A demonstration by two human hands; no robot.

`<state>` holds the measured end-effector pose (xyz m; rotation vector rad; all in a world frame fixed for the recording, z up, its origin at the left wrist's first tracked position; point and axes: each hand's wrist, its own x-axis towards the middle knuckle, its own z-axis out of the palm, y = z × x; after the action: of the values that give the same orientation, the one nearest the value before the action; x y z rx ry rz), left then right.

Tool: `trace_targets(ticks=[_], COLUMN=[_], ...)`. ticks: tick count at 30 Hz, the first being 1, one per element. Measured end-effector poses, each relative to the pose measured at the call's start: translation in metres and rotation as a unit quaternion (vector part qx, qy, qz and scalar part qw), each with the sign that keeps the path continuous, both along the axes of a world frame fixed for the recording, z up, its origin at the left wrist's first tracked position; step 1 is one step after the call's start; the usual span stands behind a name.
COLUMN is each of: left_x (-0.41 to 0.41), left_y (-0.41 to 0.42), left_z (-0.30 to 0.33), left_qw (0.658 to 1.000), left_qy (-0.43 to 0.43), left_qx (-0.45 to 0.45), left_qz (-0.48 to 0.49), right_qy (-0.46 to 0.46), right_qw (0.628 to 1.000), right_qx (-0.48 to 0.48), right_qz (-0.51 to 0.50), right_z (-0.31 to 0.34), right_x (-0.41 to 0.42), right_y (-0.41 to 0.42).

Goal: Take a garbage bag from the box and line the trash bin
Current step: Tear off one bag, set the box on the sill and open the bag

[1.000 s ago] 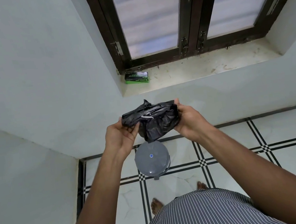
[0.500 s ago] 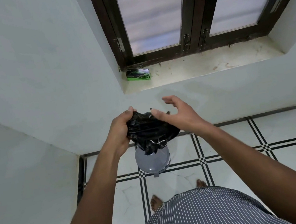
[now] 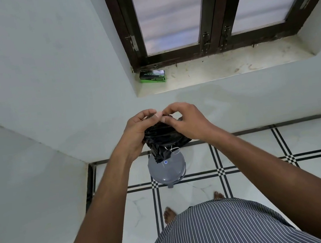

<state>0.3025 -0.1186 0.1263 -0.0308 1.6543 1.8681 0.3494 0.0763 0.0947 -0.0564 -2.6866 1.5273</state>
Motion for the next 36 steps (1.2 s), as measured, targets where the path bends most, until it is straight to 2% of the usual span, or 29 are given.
trace_targets(ticks=[2, 4, 7, 11, 13, 15, 16, 19, 20, 21, 24, 26, 28, 30, 32, 34, 35, 36], left_x=[-0.001, -0.001, 0.001, -0.003, -0.004, -0.008, -0.01, -0.012, -0.011, -0.011, -0.011, -0.013, -0.014, -0.017, -0.02, -0.023, -0.022, -0.022], left_y=[0.0, 0.002, 0.003, -0.016, -0.025, -0.03, -0.03, -0.025, -0.022, -0.018, -0.005, 0.001, 0.0, -0.006, -0.017, -0.029, -0.035, -0.039], left_z=[-0.003, -0.004, -0.007, -0.017, -0.016, -0.015, -0.013, -0.004, -0.001, 0.002, 0.006, 0.005, 0.004, 0.0, -0.007, -0.015, -0.016, -0.015], left_qw=[0.999, 0.989, 0.951, 0.893, 0.897, 0.916, 0.929, 0.965, 0.973, 0.979, 0.988, 0.991, 0.99, 0.977, 0.935, 0.881, 0.871, 0.876], left_qy=[0.019, 0.063, 0.126, 0.171, 0.133, 0.087, 0.071, 0.04, 0.033, 0.028, 0.028, 0.026, 0.042, 0.086, 0.156, 0.217, 0.225, 0.218], left_qx=[-0.031, -0.132, -0.281, -0.417, -0.42, -0.379, -0.345, -0.241, -0.214, -0.193, -0.153, -0.132, -0.138, -0.193, -0.308, -0.413, -0.434, -0.429], left_qz=[0.002, -0.018, -0.038, 0.007, 0.05, 0.096, 0.111, 0.096, 0.076, 0.054, 0.007, 0.005, 0.001, -0.033, -0.078, -0.072, -0.048, -0.018], right_qy=[-0.028, -0.025, -0.038, -0.044, -0.039, -0.046, -0.06, -0.138, -0.138, -0.12, -0.06, -0.048, -0.033, -0.034, -0.05, -0.053, -0.054, -0.055], right_qw=[0.997, 0.994, 0.987, 0.954, 0.941, 0.943, 0.952, 0.962, 0.961, 0.967, 0.994, 0.999, 0.997, 0.983, 0.962, 0.947, 0.942, 0.941], right_qx=[-0.074, -0.091, -0.129, -0.205, -0.204, -0.158, -0.107, 0.138, 0.187, 0.194, 0.087, 0.007, -0.069, -0.153, -0.202, -0.204, -0.2, -0.185], right_qz=[-0.025, -0.047, -0.085, -0.214, -0.268, -0.29, -0.28, -0.192, -0.152, -0.111, 0.0, 0.015, -0.019, -0.095, -0.175, -0.241, -0.263, -0.279], right_z=[0.003, 0.006, 0.013, 0.017, 0.017, 0.016, 0.015, 0.012, 0.013, 0.017, 0.03, 0.029, 0.026, 0.023, 0.02, 0.015, 0.013, 0.012], right_x=[-0.003, -0.003, -0.002, -0.008, -0.009, -0.006, -0.004, 0.001, 0.003, 0.004, 0.004, 0.001, -0.003, -0.007, -0.011, -0.014, -0.015, -0.015], right_y=[0.0, 0.002, 0.005, 0.03, 0.045, 0.057, 0.06, 0.054, 0.048, 0.041, 0.02, 0.011, 0.01, 0.015, 0.028, 0.044, 0.052, 0.058])
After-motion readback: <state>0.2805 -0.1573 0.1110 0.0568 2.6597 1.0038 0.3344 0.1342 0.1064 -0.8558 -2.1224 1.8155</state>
